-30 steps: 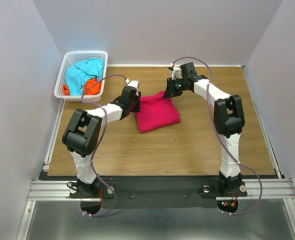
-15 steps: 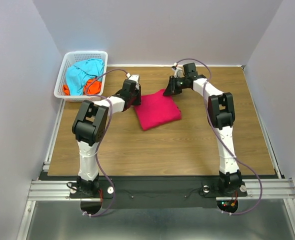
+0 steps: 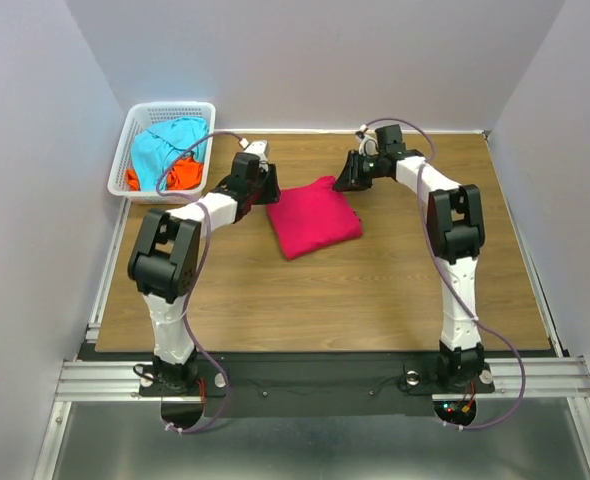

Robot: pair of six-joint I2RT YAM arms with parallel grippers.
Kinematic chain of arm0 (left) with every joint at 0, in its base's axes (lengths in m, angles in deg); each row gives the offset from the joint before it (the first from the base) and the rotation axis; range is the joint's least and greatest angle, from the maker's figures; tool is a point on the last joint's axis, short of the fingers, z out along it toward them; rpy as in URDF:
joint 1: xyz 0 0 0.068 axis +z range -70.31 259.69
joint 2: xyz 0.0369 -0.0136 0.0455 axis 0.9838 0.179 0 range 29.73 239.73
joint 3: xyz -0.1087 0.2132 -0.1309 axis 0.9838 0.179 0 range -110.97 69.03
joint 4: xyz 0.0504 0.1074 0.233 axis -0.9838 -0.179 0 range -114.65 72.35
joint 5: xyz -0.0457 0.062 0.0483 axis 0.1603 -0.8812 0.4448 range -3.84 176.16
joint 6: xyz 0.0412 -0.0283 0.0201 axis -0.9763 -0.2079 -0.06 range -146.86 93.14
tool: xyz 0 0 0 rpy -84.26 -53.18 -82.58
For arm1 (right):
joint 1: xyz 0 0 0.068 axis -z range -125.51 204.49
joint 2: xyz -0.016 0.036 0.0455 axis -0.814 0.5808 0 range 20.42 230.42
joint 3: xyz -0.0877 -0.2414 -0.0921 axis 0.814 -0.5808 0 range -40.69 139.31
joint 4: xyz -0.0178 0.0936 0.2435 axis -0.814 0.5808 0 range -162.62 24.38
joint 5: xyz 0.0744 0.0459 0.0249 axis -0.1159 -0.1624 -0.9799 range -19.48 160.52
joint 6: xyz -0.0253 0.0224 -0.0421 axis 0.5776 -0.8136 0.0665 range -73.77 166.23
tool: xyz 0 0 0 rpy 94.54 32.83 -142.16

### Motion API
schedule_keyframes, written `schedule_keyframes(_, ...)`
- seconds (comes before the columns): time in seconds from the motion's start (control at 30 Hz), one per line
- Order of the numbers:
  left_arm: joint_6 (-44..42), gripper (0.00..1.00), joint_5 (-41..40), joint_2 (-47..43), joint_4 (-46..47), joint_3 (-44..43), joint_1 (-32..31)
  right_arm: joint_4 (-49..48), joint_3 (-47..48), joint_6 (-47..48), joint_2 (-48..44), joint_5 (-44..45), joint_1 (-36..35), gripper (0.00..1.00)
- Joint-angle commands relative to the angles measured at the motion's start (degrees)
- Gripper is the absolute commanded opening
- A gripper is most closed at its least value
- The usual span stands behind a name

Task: Fold and stack the t-shirts
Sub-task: Fold the tshirt

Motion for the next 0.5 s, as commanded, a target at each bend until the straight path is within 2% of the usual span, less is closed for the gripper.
schedule_keyframes(0.0, 2.7, 0.54, 2.0, -12.9, 3.9, 2.8, -0.6, -3.8, -5.2, -2.9, -11.3, -1.7, -0.6, 0.29)
schedule_keyframes(0.17, 6.5, 0.55, 3.3, -19.4, 3.8, 10.2, -6.0, -12.9, -22.6, -6.8, -21.6, -5.7, -0.8, 0.32)
schedule_keyframes(0.3, 9.7, 0.54, 4.2, -21.0, 4.8, 15.1, -10.9, -14.9, -30.0, -6.1, -23.3, -7.8, -0.8, 0.32)
schedule_keyframes(0.47, 13.5, 0.47, 3.0, -18.9, 7.8, 21.2, -13.7, -18.4, -37.5, -4.8, -22.9, -7.7, -0.8, 0.32)
